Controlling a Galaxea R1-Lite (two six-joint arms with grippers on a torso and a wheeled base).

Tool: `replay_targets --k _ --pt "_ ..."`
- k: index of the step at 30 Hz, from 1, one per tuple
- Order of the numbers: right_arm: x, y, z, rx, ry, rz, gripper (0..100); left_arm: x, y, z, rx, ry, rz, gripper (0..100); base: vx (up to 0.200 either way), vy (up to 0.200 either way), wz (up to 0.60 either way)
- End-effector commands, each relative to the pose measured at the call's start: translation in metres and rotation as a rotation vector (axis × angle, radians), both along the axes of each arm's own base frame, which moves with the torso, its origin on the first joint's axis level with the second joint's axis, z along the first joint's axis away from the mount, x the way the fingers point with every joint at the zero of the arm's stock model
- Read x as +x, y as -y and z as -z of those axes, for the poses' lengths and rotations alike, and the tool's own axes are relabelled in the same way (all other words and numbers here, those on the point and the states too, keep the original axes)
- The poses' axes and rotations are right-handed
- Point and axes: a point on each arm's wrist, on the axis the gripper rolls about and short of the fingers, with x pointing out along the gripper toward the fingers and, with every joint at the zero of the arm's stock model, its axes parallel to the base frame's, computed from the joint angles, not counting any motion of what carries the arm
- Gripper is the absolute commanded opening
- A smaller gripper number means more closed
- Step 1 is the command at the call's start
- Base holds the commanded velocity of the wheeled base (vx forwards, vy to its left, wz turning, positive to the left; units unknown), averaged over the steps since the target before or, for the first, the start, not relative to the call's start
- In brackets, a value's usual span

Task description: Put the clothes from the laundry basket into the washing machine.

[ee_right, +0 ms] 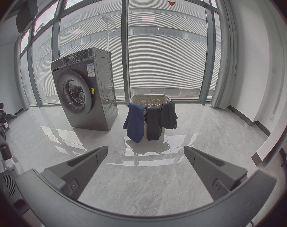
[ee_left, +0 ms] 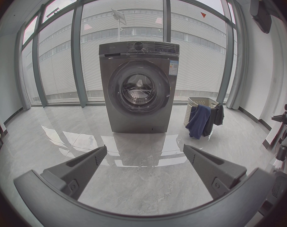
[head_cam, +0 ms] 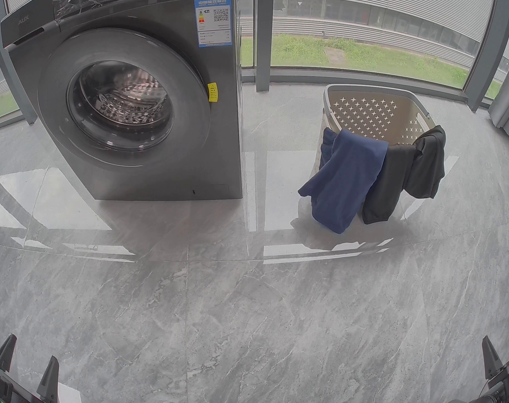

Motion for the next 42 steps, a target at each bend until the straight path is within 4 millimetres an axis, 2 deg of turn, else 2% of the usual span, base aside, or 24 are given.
replay_targets --k 1,17,29,42 --pt "0.0003 0.0000 0.0047 0.000 -0.004 -0.001 100 0.0006 0.0000 0.0049 0.000 -0.008 0.000 100 0.000 -0.200 0.00" --pt "0.0003 0.0000 0.0047 0.001 -0.004 0.001 100 0.0005 0.0000 0.0047 -0.001 -0.008 0.000 100 0.000 -0.200 0.00" --pt "0.0003 0.0000 0.0047 0.003 -0.004 0.001 100 0.0005 0.0000 0.0051 0.007 -0.007 0.000 100 0.000 0.000 0.00" --pt "0.0003 0.0000 0.0047 0.003 -0.004 0.001 100 0.0005 0.0000 0.0047 -0.003 -0.008 -0.002 100 0.185 0.000 0.00"
